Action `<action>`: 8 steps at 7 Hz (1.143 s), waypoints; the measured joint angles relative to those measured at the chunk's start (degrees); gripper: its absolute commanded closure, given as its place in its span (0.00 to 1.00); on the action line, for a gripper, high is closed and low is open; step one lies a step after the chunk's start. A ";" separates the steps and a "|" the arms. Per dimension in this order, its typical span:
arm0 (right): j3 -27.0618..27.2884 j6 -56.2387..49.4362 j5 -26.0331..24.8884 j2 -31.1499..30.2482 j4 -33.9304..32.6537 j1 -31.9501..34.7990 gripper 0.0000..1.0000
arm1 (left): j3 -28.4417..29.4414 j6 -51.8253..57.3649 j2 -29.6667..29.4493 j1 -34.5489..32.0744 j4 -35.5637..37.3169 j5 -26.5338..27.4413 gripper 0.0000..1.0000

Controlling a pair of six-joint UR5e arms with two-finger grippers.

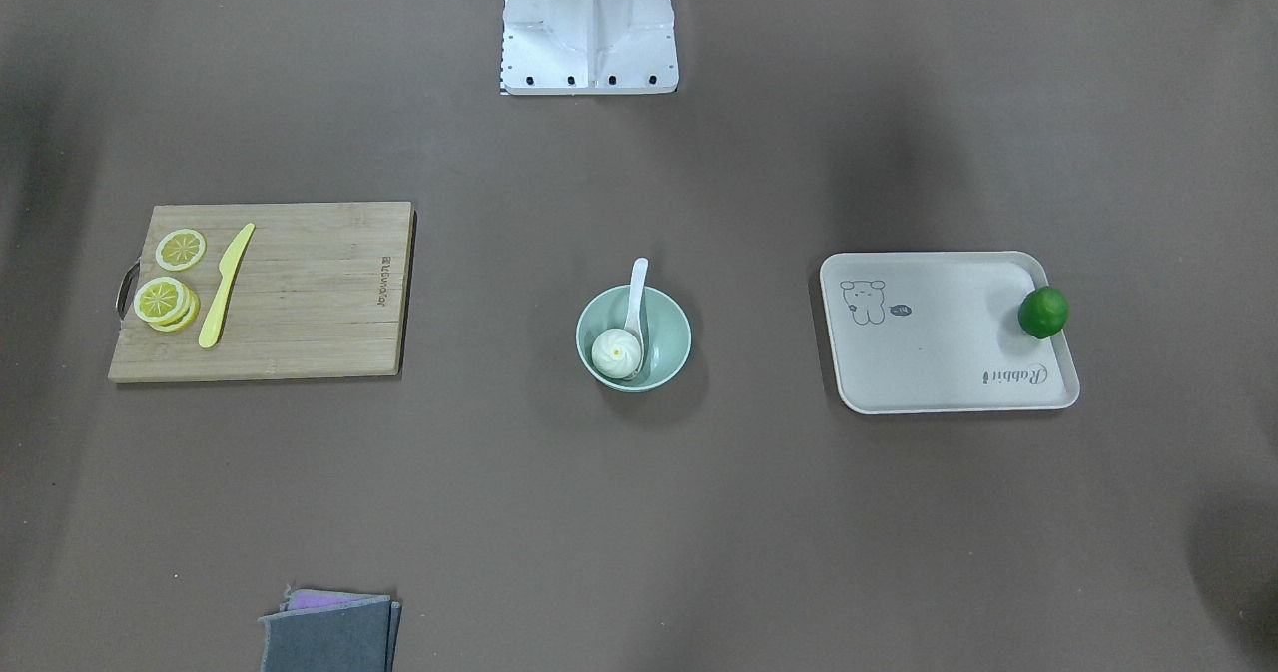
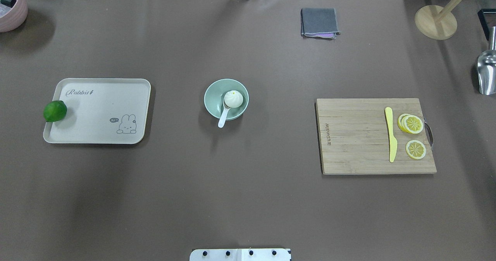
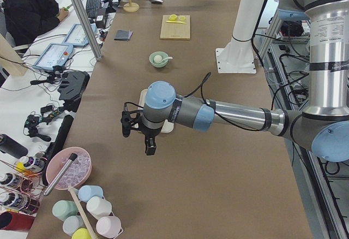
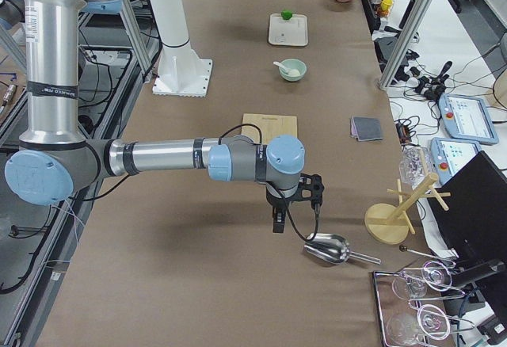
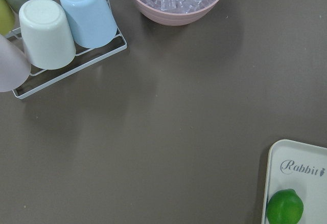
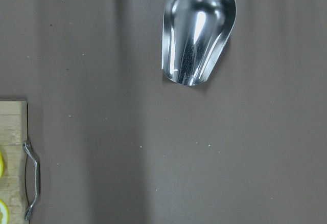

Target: Put spoon and bun in bowl

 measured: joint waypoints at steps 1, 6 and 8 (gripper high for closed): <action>0.05 -0.45 0.02 -0.04 -0.11 0.08 0.00 | 0.25 0.01 0.07 0.07 0.06 0.43 0.02; 0.54 -0.60 0.63 -0.33 -0.18 0.21 0.00 | 1.00 -0.05 0.34 0.11 0.10 1.66 0.02; 0.52 -0.54 0.85 -0.50 -0.12 0.21 0.00 | 1.17 -0.10 0.41 0.04 0.10 1.67 0.02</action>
